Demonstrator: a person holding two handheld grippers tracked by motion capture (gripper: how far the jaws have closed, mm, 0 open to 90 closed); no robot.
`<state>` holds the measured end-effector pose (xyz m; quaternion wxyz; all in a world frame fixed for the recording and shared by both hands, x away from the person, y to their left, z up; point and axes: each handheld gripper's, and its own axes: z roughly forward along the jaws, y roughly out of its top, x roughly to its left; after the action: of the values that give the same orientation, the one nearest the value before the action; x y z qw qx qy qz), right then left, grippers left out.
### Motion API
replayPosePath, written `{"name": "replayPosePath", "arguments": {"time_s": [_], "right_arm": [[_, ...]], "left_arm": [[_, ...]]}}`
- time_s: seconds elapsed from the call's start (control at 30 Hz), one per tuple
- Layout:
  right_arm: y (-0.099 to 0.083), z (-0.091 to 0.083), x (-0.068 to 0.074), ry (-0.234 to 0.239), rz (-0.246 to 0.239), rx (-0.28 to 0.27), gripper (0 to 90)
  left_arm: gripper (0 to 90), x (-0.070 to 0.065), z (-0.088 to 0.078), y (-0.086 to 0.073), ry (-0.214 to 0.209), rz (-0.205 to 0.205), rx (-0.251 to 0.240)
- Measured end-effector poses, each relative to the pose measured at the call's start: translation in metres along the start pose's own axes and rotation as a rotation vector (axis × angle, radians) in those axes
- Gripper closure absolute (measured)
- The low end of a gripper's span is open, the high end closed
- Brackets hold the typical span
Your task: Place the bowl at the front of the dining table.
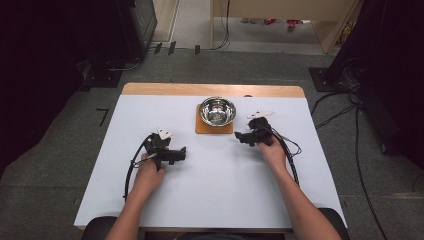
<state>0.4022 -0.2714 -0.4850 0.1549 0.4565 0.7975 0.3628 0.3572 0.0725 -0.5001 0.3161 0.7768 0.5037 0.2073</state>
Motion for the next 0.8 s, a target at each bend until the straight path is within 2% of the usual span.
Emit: {"name": "replayPosePath", "arguments": {"time_s": [0.07,0.33,0.7,0.8], "right_arm": [[-0.001,0.002,-0.001,0.004,0.008,0.007,25.5],[-0.005,0.007,0.001,-0.002,-0.010,0.034,25.2],[-0.015,0.008,0.004,-0.020,-0.054,-0.022,24.3],[-0.017,0.008,0.004,-0.012,-0.048,-0.034,23.8]], "left_arm": [[0.0,0.000,0.000,0.000,0.000,0.000,-0.001],[0.0,0.000,0.000,0.000,0.000,0.000,0.000],[0.0,0.000,0.000,0.000,0.000,0.000,0.000],[0.0,0.000,0.000,0.000,0.000,0.000,-0.001]]}}
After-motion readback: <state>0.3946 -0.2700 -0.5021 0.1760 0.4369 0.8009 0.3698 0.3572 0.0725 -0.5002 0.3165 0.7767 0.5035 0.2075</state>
